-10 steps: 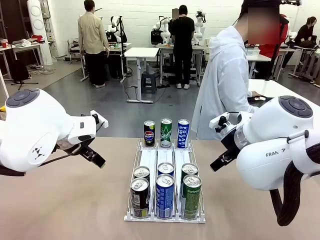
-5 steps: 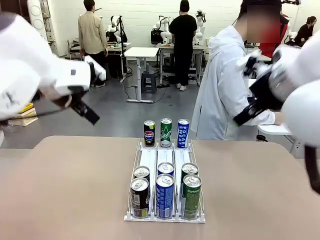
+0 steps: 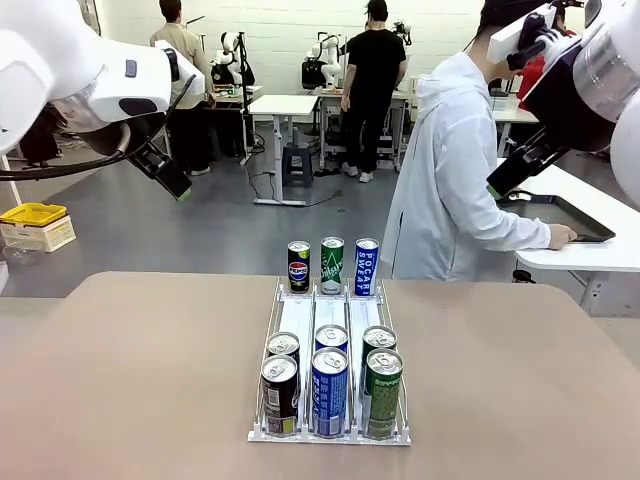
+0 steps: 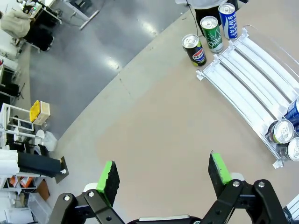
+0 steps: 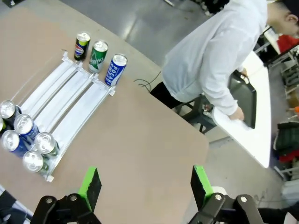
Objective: Retrieve and hand over the desired beverage to the person.
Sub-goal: Pick up a can of the same type that the person held from the Automatic Can Dispenser.
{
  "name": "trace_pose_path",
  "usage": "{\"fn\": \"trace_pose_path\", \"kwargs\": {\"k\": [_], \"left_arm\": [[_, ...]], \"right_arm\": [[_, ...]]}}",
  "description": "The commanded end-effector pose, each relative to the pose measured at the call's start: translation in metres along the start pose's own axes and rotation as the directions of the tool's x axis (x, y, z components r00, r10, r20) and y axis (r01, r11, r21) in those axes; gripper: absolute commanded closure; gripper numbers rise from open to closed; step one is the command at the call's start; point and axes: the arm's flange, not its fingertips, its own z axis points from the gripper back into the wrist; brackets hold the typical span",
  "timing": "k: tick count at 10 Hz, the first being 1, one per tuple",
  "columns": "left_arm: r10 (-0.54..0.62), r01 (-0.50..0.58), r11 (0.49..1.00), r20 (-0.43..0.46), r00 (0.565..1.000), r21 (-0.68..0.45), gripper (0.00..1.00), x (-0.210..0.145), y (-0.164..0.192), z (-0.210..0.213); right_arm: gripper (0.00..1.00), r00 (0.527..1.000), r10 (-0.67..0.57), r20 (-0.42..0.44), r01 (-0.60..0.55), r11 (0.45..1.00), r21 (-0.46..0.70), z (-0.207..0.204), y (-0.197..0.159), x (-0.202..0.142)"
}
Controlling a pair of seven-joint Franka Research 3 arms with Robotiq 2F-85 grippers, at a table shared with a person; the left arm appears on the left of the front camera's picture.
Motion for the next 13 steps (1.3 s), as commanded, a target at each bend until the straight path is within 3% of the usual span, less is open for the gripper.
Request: {"fn": "trace_pose_path", "kwargs": {"k": [1, 2, 3, 4, 5, 7, 9, 13], "left_arm": [[0.004, -0.004, 1.000, 0.003, 1.000, 0.005, 0.00, -0.001, 0.002, 0.002], [-0.029, 0.028, 0.984, -0.002, 1.000, -0.174, 0.00, -0.012, 0.002, 0.006], [0.029, -0.033, 0.934, -0.015, 0.999, -0.356, 0.00, -0.016, 0.022, 0.023], [0.096, -0.130, 0.837, -0.092, 0.991, -0.532, 0.00, -0.018, 0.060, 0.037], [0.116, -0.168, 0.754, -0.123, 0.986, -0.635, 0.00, -0.028, 0.089, 0.048], [0.207, -0.224, 0.753, -0.099, 0.973, -0.618, 0.00, -0.055, 0.130, 0.062], [0.289, -0.263, 0.786, -0.043, 0.956, -0.559, 0.00, -0.085, 0.160, 0.078], [0.387, -0.301, 0.792, 0.056, 0.920, -0.531, 0.00, -0.139, 0.202, 0.104]], "right_arm": [[0.00, 1.000, 0.002, -0.004, -0.002, 1.000, -0.010, -0.001, 0.001, 0.000], [0.00, 1.000, 0.020, -0.015, -0.018, 0.990, 0.136, -0.004, -0.003, -0.020], [0.00, 0.999, -0.042, 0.015, 0.038, 0.972, 0.233, 0.005, -0.025, -0.039], [0.00, 0.993, -0.118, 0.022, 0.100, 0.916, 0.388, 0.017, -0.059, -0.063], [0.00, 0.978, -0.205, 0.049, 0.159, 0.870, 0.466, 0.024, -0.087, -0.084], [0.00, 0.932, -0.358, 0.052, 0.294, 0.833, 0.468, 0.030, -0.132, -0.121], [0.00, 0.882, -0.467, 0.063, 0.390, 0.799, 0.458, 0.032, -0.157, -0.146], [0.00, 0.835, -0.546, 0.067, 0.454, 0.753, 0.477, 0.039, -0.187, -0.176]]}}
